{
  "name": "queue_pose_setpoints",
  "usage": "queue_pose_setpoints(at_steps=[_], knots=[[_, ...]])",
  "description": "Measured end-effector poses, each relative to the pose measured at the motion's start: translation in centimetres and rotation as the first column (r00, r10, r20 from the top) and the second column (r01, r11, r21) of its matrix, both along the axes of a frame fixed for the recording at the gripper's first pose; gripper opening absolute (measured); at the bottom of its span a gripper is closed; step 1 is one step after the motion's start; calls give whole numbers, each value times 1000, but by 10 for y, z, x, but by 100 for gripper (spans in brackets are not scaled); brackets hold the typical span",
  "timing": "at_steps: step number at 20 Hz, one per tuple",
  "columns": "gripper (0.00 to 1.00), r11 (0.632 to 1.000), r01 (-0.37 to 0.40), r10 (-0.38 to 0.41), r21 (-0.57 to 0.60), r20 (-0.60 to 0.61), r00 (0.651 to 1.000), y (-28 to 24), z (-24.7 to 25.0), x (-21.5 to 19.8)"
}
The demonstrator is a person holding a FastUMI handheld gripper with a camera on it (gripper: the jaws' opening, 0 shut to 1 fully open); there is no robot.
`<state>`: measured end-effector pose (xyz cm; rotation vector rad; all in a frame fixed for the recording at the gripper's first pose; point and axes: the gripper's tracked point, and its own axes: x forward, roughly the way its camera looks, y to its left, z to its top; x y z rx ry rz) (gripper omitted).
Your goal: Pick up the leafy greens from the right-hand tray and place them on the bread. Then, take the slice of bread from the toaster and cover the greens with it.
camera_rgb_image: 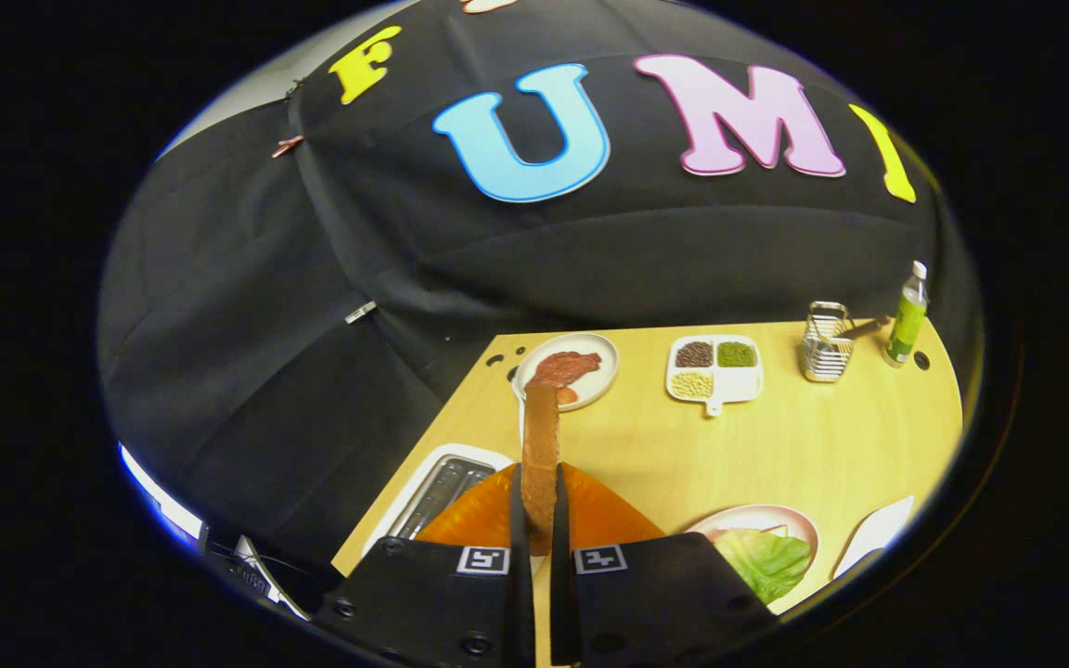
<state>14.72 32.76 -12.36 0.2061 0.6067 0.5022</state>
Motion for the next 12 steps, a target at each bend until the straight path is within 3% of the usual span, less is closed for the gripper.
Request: queue_pose_setpoints(at_steps=[6,12], knots=[[11,994,106,-107,-19,-63,992,-76,-39,1],[11,987,161,-162,-23,-171,972,-115,-87,-11]])
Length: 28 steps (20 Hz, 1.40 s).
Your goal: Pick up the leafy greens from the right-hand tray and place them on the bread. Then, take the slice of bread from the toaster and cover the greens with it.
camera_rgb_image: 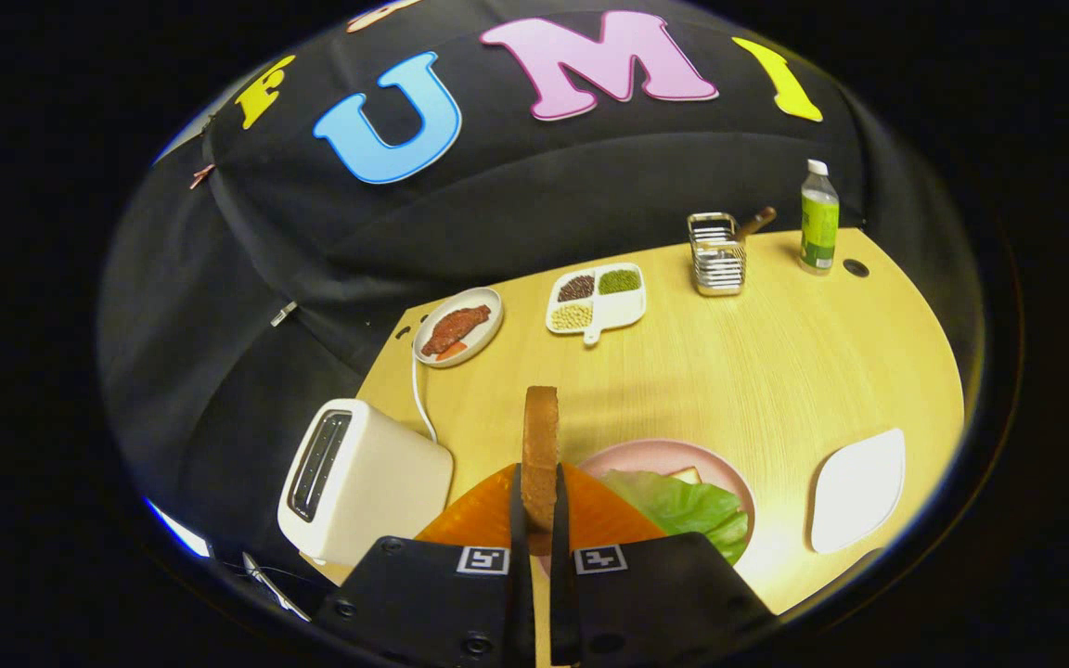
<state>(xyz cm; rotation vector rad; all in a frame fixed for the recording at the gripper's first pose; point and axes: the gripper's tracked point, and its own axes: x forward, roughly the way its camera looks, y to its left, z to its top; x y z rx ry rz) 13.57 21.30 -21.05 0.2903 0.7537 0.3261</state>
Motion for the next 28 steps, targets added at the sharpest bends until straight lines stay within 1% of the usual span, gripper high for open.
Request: queue_pose_setpoints(at_steps=[5,9,12,13,14,15,17,18,19,20,21,22,23,25,26,27,28], knots=[[11,999,23,-24,-26,-33,999,-22,-26,-5],[11,999,36,-38,-28,-63,997,-31,-41,-7],[11,997,43,-47,-62,-77,996,-40,-52,-9],[14,997,47,-53,-69,-82,995,-43,-54,-11],[14,995,56,-63,-79,-86,994,-46,-56,-11],[17,994,64,-71,-86,-86,994,-49,-56,-12],[17,991,81,-90,-104,-84,992,-55,-57,-11],[21,988,94,-105,-127,-82,991,-61,-58,-10],[34,984,104,-117,-146,-83,990,-67,-60,-11],[34,981,112,-127,-159,-84,988,-71,-61,-12],[45,979,116,-132,-169,-85,988,-75,-61,-12],[52,977,120,-136,-176,-82,987,-77,-61,-13],[64,976,124,-140,-181,-75,987,-81,-59,-12],[82,973,122,-134,-198,-47,990,-86,-53,-12],[87,969,118,-128,-218,-31,991,-90,-50,-11],[99,967,112,-117,-229,-7,993,-94,-42,-12],[100,964,110,-109,-242,21,994,-96,-32,-11]])
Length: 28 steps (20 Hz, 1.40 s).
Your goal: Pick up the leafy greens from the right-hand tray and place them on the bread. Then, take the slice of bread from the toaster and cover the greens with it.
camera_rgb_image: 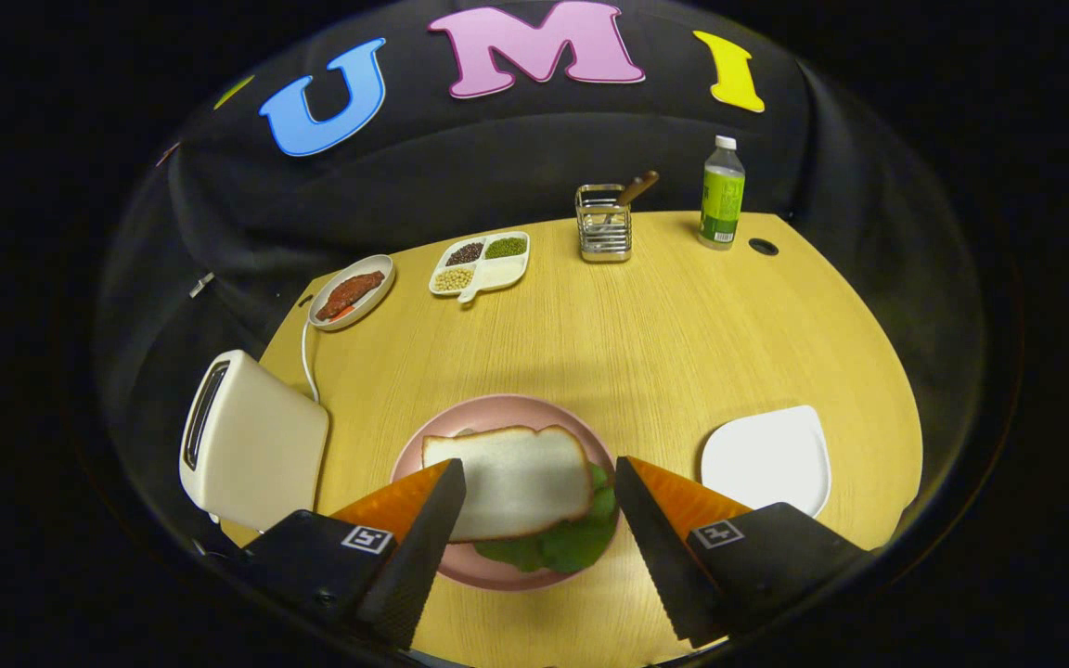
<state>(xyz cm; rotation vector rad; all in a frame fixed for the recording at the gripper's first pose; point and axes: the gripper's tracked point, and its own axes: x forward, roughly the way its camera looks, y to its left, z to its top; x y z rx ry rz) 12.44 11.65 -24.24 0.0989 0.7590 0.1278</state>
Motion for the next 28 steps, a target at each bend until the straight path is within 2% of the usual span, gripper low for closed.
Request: queue_pose_setpoints(at_steps=[4,8,12,16,19,28], knots=[[99,999,-32,38,-39,172,984,-8,66,5],[99,993,-52,85,-105,333,939,-21,132,3],[99,995,-39,77,-94,440,895,-37,181,-14],[99,992,-5,65,-124,480,875,-61,204,-40],[100,994,21,37,-103,537,843,-75,222,-56],[100,997,-9,53,-79,579,814,-125,242,-61]])
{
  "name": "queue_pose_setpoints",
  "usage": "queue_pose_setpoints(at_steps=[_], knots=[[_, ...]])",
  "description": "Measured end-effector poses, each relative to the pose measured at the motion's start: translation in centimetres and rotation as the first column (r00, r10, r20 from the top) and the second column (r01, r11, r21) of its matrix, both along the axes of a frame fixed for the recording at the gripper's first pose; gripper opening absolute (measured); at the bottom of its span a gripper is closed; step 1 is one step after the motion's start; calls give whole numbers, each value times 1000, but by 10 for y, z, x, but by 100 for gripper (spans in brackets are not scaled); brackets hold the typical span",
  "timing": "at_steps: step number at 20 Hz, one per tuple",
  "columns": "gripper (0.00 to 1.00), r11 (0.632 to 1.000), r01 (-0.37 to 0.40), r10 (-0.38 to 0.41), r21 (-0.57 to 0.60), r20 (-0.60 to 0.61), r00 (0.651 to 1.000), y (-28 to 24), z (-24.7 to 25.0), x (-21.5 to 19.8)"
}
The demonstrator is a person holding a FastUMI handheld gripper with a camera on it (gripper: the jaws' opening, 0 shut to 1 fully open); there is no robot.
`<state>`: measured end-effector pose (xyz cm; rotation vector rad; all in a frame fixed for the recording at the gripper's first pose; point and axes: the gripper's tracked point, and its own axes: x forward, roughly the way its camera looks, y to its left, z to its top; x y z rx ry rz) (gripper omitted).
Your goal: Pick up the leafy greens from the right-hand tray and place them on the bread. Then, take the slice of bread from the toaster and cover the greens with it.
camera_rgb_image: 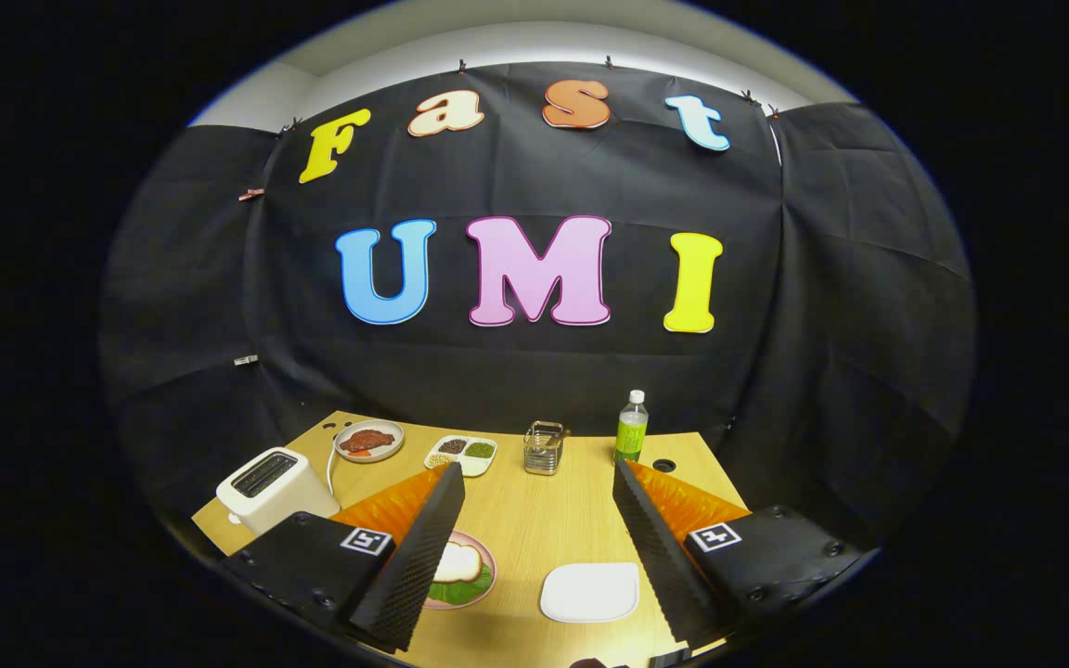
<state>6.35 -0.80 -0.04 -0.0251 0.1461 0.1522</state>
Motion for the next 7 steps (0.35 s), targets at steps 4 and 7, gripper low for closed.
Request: queue_pose_setpoints(at_steps=[4,7], knots=[[100,999,-39,39,10,-14,999,-3,-4,2],[100,998,-59,60,18,-33,998,-1,-10,4]])
